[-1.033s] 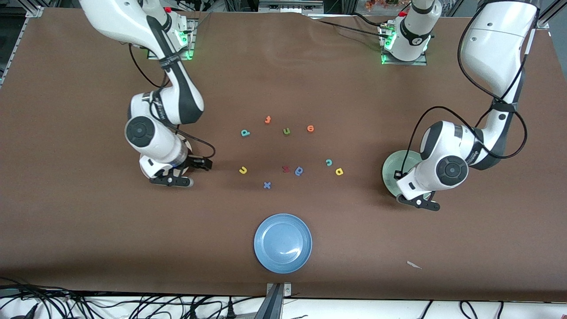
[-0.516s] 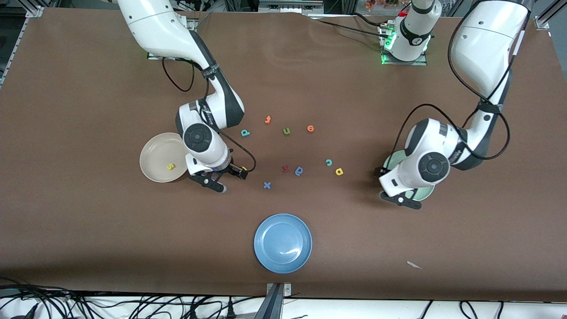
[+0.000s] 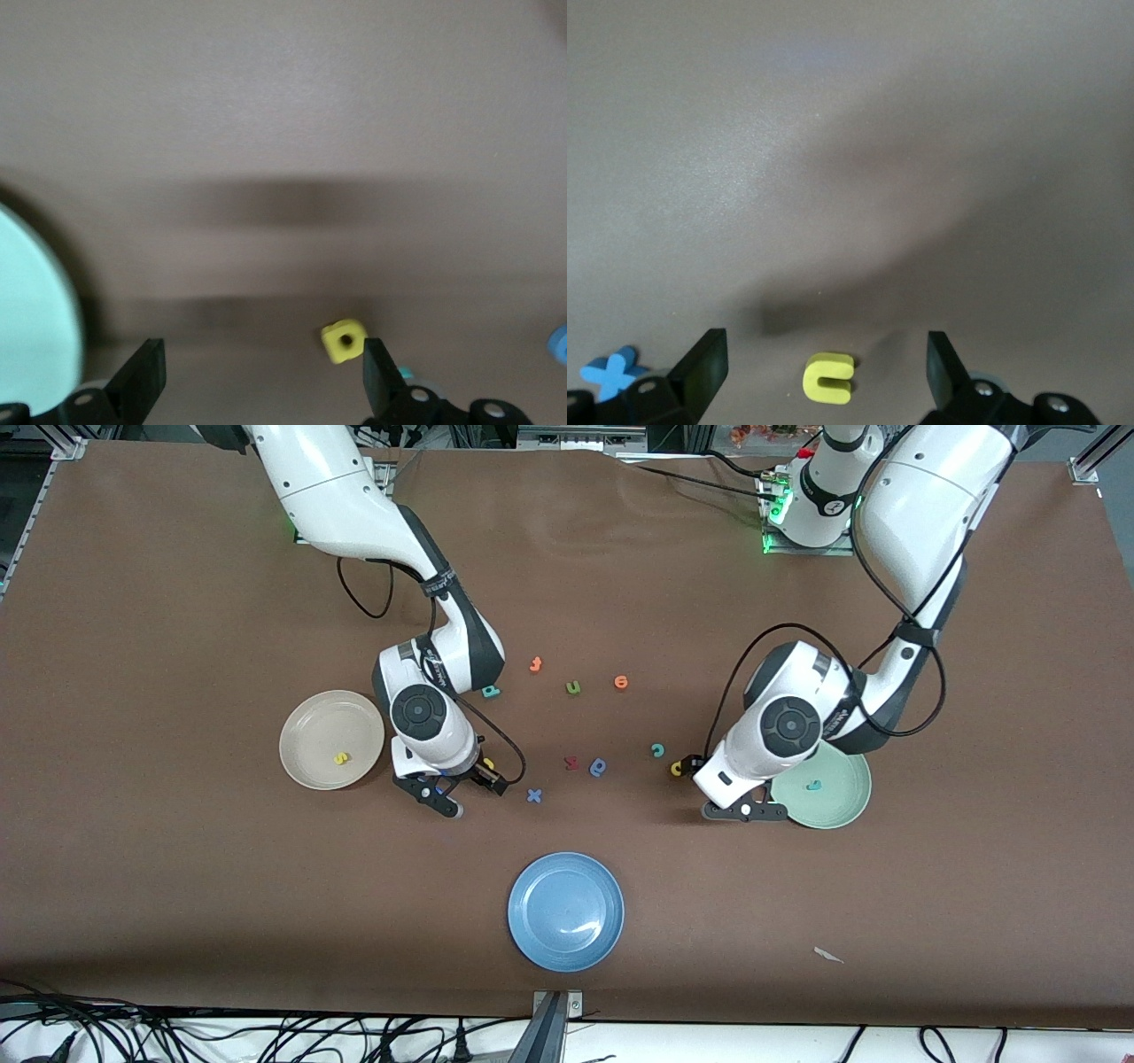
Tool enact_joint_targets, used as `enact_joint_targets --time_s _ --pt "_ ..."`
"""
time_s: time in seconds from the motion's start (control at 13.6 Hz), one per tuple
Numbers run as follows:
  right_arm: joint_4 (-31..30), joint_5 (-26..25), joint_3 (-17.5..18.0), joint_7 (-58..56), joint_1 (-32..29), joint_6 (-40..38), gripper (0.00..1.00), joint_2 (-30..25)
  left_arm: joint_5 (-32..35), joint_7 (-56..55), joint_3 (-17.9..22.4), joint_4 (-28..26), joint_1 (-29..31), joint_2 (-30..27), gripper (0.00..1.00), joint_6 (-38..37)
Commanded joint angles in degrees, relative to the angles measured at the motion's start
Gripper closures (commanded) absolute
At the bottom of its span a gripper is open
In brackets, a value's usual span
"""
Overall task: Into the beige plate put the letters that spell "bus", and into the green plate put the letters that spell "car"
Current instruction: 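Grasp the yellow u with the right gripper while the left gripper grasps yellow o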
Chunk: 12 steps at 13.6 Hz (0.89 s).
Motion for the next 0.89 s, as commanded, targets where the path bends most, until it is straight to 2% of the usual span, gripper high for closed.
enact_joint_targets --time_s 0.0,0.07,0.15,0.66,0.74,0.81 --pt "2.1 1.2 -0.2 3.6 0.9 0.3 0.01 1.9 1.0 -8.2 0.1 0.4 -2.1 2.5 0.13 4.5" --pt "2.0 1.8 -0.1 4.6 1.0 2.0 0.02 1.9 1.0 -10.1 0.1 0.4 -2.2 2.9 0.28 5.7" --pt "1.9 2.7 0.6 5.2 1.1 3.2 0.02 1.9 1.0 -10.8 0.1 0.3 -2.3 3.4 0.32 6.0" --pt "0.0 2.8 1.2 2.9 0.8 4.1 0.06 1.5 1.0 -13.1 0.1 -0.6 -3.2 5.7 0.32 7.1" --pt "-0.8 2.9 1.2 2.2 0.8 4.1 0.07 1.2 1.0 -13.1 0.1 -0.6 -3.3 5.8 0.39 7.1" --pt "-1.3 2.9 1.2 2.1 0.8 4.4 0.08 1.1 1.0 -13.1 0.1 -0.7 -3.3 5.8 0.41 7.1"
